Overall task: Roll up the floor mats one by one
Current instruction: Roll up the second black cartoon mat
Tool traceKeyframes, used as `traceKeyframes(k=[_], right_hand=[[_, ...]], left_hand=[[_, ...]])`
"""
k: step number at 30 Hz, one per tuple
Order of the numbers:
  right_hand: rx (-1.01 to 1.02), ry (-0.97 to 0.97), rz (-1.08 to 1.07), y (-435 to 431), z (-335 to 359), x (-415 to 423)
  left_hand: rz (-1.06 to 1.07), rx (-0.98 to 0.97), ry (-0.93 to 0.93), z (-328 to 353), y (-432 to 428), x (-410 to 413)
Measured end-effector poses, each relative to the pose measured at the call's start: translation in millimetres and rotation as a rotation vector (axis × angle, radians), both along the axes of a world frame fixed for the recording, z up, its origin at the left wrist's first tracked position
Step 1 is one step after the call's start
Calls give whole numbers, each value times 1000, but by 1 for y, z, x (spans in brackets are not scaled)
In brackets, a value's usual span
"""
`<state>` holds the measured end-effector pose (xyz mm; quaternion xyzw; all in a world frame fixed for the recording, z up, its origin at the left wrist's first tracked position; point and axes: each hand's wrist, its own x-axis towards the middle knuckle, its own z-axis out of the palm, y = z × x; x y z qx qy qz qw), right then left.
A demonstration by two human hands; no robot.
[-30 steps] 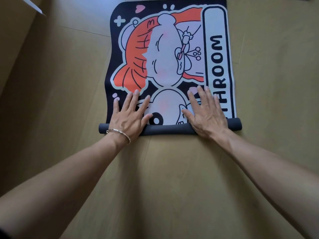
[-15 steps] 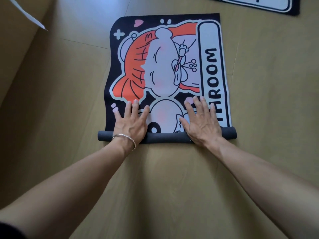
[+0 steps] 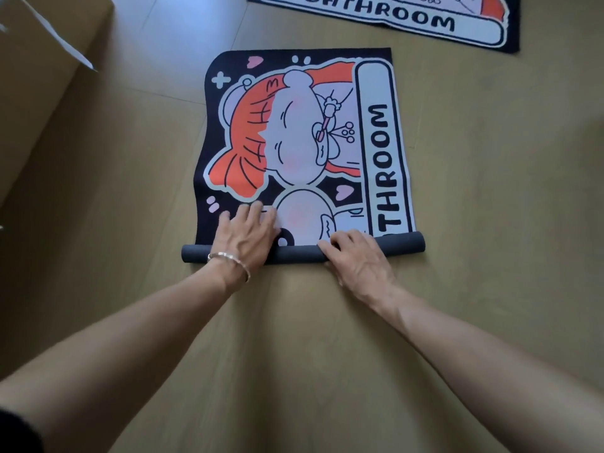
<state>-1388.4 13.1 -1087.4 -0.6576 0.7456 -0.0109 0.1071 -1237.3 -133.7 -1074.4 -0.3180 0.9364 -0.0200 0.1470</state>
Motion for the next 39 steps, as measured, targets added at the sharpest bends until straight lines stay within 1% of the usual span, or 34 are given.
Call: traceKeyframes(k=[1, 2, 5, 9, 11, 14, 18, 20, 22, 23, 25, 27, 30, 31, 33, 34, 36, 39], right_hand=[[8, 11, -5, 0, -1, 0], [28, 19, -8, -1, 0, 1], [117, 61, -1, -6, 11, 7], [248, 78, -4, -11, 20, 10], [259, 65, -3, -8, 26, 14], [281, 28, 22, 8, 30, 24], [261, -28, 111, 46, 30, 47], [287, -45, 167, 69, 27, 59], [297, -36, 233, 91, 25, 71], [293, -2, 245, 99, 23, 75], [292, 43, 220, 105, 18, 78], [245, 52, 192, 106, 16, 80], [114, -9, 158, 111, 16, 89], [116, -23, 156, 115, 18, 94], [207, -37, 163, 124, 19, 104], [266, -39, 168, 129, 18, 107], [353, -44, 177, 133, 11, 110], [400, -62, 172, 121, 4, 103]], left_hand=[[-42, 34, 80, 2, 4, 5], [-75, 76, 115, 2, 8, 10], [-155, 142, 38, 2, 23, 26], [-130, 140, -14, 16, 32, 21], [-116, 165, -62, 23, 36, 21], [-159, 196, -85, 29, 51, 34], [-172, 320, -145, 28, 79, 68], [-206, 376, -171, 28, 98, 86], [-237, 426, -196, 26, 118, 101], [-246, 439, -201, 25, 125, 105], [-242, 447, -188, 24, 128, 107], [-254, 445, -167, 22, 126, 107], [-241, 473, -182, 22, 125, 105], [-243, 470, -190, 22, 125, 105], [-254, 461, -185, 22, 125, 105], [-262, 451, -169, 19, 125, 107], [-301, 409, -73, 13, 128, 113], [-295, 292, 160, 2, 133, 119]])
